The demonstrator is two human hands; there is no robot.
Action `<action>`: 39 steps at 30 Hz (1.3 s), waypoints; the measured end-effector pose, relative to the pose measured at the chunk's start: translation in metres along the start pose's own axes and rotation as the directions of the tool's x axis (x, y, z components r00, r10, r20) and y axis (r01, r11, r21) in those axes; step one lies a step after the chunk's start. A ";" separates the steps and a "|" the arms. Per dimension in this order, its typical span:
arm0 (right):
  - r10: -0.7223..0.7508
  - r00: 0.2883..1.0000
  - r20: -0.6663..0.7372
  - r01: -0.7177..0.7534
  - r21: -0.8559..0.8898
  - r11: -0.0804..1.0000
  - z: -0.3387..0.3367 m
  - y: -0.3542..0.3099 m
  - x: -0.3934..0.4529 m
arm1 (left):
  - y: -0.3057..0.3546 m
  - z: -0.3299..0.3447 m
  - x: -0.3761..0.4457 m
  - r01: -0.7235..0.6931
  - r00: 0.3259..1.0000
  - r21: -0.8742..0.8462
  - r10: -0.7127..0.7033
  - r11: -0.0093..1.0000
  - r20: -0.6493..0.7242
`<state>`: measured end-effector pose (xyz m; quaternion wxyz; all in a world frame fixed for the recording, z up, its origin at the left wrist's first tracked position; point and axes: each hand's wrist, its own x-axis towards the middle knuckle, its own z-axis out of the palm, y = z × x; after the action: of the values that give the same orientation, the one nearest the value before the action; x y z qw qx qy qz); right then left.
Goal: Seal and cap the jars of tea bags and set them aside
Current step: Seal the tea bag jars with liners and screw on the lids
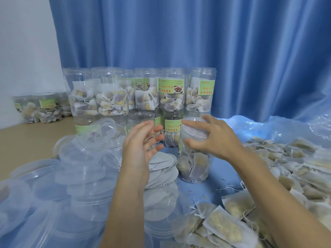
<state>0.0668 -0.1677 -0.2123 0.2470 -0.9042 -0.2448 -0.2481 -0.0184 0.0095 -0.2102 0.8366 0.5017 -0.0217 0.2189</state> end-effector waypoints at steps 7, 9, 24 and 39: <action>-0.051 0.951 -0.306 0.085 0.098 0.992 -0.037 -0.010 -0.016 | -0.005 0.009 0.001 -0.002 0.999 0.045 0.004 0.999 -0.046; 0.023 0.914 -0.405 0.109 0.300 0.948 -0.048 -0.017 -0.018 | -0.004 0.010 0.002 -0.023 0.997 0.071 0.028 0.997 -0.070; -0.094 0.988 0.122 -0.018 0.693 0.721 -0.049 -0.022 -0.018 | 0.014 -0.021 -0.001 -0.061 0.995 0.051 0.064 0.997 -0.073; -0.241 0.965 0.105 0.159 0.499 0.852 -0.036 -0.037 -0.021 | 0.008 -0.033 0.003 -0.011 0.993 -0.039 0.006 0.999 -0.118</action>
<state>0.0176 -0.1667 -0.1852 0.4183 -0.7995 -0.4117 -0.1279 -0.0250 0.0413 -0.2191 0.8452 0.4711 0.0212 0.2514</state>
